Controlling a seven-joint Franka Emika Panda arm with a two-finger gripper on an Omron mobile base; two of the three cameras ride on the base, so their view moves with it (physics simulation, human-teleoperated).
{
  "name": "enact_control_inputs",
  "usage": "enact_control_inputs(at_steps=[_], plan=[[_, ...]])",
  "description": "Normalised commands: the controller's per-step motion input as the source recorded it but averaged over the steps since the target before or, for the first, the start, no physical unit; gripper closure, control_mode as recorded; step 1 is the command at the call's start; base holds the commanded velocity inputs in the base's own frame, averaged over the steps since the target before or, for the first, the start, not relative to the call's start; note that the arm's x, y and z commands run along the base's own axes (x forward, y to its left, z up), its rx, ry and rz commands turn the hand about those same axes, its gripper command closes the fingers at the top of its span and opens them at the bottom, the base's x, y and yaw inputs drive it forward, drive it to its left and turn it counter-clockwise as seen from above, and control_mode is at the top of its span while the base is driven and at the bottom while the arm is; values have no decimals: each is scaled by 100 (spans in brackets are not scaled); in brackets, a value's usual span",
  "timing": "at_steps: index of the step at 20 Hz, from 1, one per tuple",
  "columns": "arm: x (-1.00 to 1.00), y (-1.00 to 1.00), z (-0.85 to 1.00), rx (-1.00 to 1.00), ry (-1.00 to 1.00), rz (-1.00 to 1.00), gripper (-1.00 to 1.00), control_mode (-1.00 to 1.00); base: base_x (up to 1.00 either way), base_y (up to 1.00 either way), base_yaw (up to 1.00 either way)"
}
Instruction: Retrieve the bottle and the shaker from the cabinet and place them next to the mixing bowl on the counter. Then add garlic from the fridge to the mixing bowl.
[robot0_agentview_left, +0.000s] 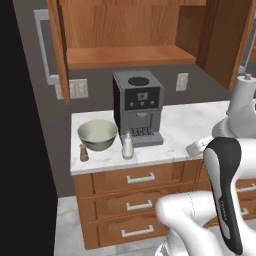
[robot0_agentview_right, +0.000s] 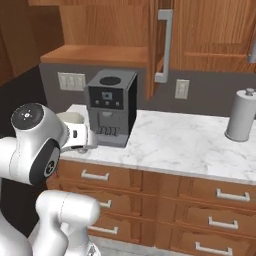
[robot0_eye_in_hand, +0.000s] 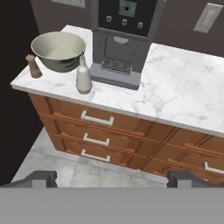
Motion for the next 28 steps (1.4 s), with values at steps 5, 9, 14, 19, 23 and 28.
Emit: enact_control_inputs(at_steps=[5,9,14,19,23,28], plan=[[0,0,0,0,0,0,-100,100,-88,-32,-1],[0,0,0,0,0,0,-100,100,-82,-81,-17],[0,0,0,0,0,0,-100,100,-33,-98,-37],[0,0,0,0,0,0,-100,100,-15,-100,-44],[0,0,0,0,0,0,-100,100,-10,-100,-45],[0,0,0,0,0,0,-100,100,-5,-99,-44]])
